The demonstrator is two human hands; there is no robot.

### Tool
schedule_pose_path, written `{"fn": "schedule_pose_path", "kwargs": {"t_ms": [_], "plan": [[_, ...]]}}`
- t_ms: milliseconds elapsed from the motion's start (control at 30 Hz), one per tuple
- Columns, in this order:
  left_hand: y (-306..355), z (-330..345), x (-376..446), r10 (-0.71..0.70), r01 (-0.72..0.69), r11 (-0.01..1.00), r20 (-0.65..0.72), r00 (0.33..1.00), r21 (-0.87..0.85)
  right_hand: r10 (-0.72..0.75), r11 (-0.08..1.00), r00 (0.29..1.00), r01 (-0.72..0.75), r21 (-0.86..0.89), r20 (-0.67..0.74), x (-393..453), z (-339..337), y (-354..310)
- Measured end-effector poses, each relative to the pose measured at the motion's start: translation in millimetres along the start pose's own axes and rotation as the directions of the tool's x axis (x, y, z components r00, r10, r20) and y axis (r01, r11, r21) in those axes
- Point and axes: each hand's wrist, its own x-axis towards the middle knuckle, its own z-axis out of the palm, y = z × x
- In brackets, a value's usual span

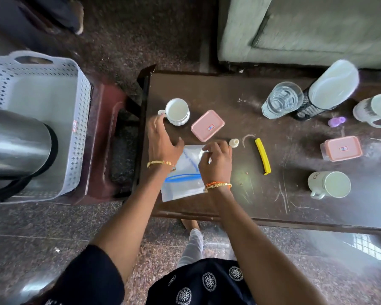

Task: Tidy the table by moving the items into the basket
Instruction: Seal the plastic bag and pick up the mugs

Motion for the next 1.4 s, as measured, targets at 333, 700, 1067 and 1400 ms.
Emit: {"fn": "schedule_pose_path", "kwargs": {"t_ms": [333, 700, 1067, 1400], "plan": [[-31, 31, 92, -0.070, 0.043, 0.991, 0.225, 0.972, 0.123, 0.344, 0.939, 0.913, -0.336, 0.074, -0.221, 48, -11, 30], [47, 26, 67, 0.184, -0.193, 0.979, -0.130, 0.974, -0.059, 0.442, 0.897, 0.848, -0.411, 0.162, -0.294, 40, -36, 45], [126, 139, -62, 0.378, -0.354, 0.926, 0.381, 0.844, -0.134, 0.667, 0.688, 0.466, -0.684, 0.242, -0.581, 7, -148, 147], [172, 206, -87, 0.302, -0.322, 0.945, 0.524, 0.796, -0.055, 0.747, 0.649, 0.585, -0.744, 0.157, -0.315, 17, -186, 210]]}}
